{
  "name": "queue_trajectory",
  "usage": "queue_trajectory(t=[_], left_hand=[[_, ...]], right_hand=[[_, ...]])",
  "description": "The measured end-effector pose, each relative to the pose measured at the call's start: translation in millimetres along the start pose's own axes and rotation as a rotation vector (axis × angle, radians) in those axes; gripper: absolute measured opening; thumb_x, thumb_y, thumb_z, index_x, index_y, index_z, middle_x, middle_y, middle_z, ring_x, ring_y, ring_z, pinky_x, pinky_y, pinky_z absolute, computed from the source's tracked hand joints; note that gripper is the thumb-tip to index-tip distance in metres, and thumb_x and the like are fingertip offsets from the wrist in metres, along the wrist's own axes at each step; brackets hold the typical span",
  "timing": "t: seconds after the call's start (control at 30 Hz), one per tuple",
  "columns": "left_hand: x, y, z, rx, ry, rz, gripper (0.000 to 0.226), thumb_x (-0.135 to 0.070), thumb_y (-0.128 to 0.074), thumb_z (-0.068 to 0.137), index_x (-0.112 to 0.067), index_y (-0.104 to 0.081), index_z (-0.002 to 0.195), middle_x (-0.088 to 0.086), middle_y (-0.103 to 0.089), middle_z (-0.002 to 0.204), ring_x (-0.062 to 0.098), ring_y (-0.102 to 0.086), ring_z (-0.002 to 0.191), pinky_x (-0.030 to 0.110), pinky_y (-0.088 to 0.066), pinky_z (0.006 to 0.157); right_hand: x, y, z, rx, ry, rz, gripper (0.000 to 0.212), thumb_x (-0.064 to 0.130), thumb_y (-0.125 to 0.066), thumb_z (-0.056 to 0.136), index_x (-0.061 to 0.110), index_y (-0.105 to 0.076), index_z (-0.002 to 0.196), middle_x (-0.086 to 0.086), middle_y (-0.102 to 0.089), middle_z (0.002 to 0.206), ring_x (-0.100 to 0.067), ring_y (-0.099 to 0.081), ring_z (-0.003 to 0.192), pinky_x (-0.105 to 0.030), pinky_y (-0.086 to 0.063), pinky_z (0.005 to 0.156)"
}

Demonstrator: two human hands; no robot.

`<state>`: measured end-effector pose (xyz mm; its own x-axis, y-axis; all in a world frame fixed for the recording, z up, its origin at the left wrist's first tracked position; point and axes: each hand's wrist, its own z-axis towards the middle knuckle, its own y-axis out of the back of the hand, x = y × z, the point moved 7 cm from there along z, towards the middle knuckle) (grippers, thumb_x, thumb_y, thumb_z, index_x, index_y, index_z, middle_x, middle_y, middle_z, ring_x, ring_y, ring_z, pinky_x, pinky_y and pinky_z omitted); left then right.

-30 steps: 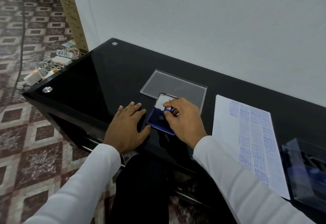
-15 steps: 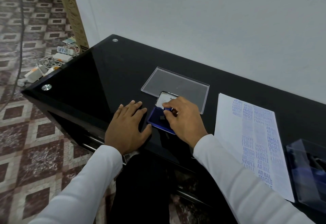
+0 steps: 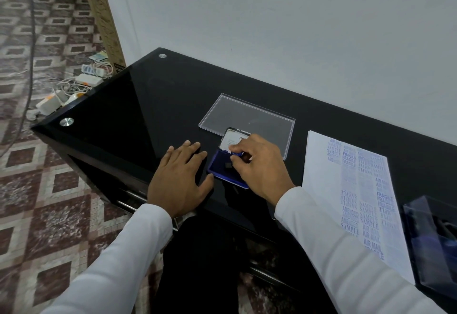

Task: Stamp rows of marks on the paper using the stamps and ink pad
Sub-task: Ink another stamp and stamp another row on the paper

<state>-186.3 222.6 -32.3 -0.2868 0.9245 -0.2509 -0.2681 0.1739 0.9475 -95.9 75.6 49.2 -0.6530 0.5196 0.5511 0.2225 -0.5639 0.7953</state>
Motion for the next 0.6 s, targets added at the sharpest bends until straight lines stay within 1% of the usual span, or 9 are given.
queue_trajectory(t=[0.1,0.17,0.27,0.37,0.47,0.53,0.6], left_hand=[[-0.6,0.6,0.7,0.000,0.003,0.011,0.075,-0.067,-0.026,0.087,-0.027,-0.049,0.146,-0.002,-0.039,0.159,0.018,-0.025,0.151,0.046,-0.014,0.125],[-0.9,0.6,0.5,0.002,0.005,0.015,0.075,-0.067,-0.026,0.087,-0.027,-0.048,0.146,-0.002,-0.038,0.159,0.018,-0.025,0.151,0.046,-0.014,0.125],[-0.5,1.2,-0.5,-0.007,0.007,0.004,0.073,-0.066,-0.028,0.087,-0.027,-0.049,0.145,-0.002,-0.039,0.158,0.017,-0.025,0.151,0.046,-0.015,0.125],[-0.1,0.6,-0.6,0.001,0.010,0.012,0.073,-0.066,-0.028,0.088,-0.028,-0.048,0.146,-0.003,-0.038,0.159,0.017,-0.024,0.151,0.044,-0.013,0.125],[-1.0,0.8,-0.2,0.006,0.008,0.012,0.075,-0.067,-0.025,0.087,-0.028,-0.047,0.147,-0.002,-0.037,0.160,0.017,-0.024,0.151,0.045,-0.013,0.125],[-1.3,1.2,-0.5,0.002,0.004,0.011,0.075,-0.067,-0.025,0.087,-0.028,-0.047,0.147,-0.002,-0.037,0.159,0.018,-0.024,0.151,0.045,-0.013,0.125],[-1.3,1.1,-1.0,-0.001,0.003,0.013,0.074,-0.067,-0.027,0.088,-0.027,-0.048,0.146,-0.002,-0.038,0.159,0.018,-0.025,0.151,0.044,-0.012,0.125]], right_hand=[[-1.1,-0.5,1.1,0.007,-0.004,-0.027,0.028,0.021,-0.067,0.093,0.018,-0.071,0.121,-0.002,-0.067,0.114,-0.015,-0.061,0.105,-0.030,-0.050,0.096],[-0.7,-0.1,0.6,-0.001,0.004,-0.037,0.029,0.022,-0.066,0.094,0.019,-0.070,0.123,-0.002,-0.068,0.114,-0.015,-0.061,0.105,-0.030,-0.050,0.097],[-2.0,0.6,-0.8,-0.017,0.002,-0.008,0.027,0.021,-0.070,0.091,0.018,-0.073,0.118,0.000,-0.068,0.112,-0.014,-0.062,0.103,-0.029,-0.051,0.095],[-3.6,0.6,-2.2,-0.017,0.012,0.039,0.020,0.017,-0.076,0.084,0.015,-0.076,0.104,0.002,-0.067,0.101,-0.012,-0.062,0.093,-0.026,-0.053,0.084],[-4.8,-1.5,-3.3,0.005,0.019,0.036,0.017,0.016,-0.077,0.080,0.014,-0.074,0.097,0.004,-0.064,0.095,-0.011,-0.059,0.087,-0.017,-0.047,0.075],[-5.5,-2.4,-3.2,0.002,0.019,0.038,0.018,0.016,-0.077,0.081,0.014,-0.074,0.098,0.004,-0.064,0.096,-0.012,-0.059,0.088,-0.016,-0.046,0.075],[-6.3,-2.8,-2.4,-0.012,0.017,0.039,0.019,0.017,-0.075,0.084,0.015,-0.075,0.103,0.003,-0.065,0.100,-0.012,-0.061,0.093,-0.022,-0.051,0.081]])
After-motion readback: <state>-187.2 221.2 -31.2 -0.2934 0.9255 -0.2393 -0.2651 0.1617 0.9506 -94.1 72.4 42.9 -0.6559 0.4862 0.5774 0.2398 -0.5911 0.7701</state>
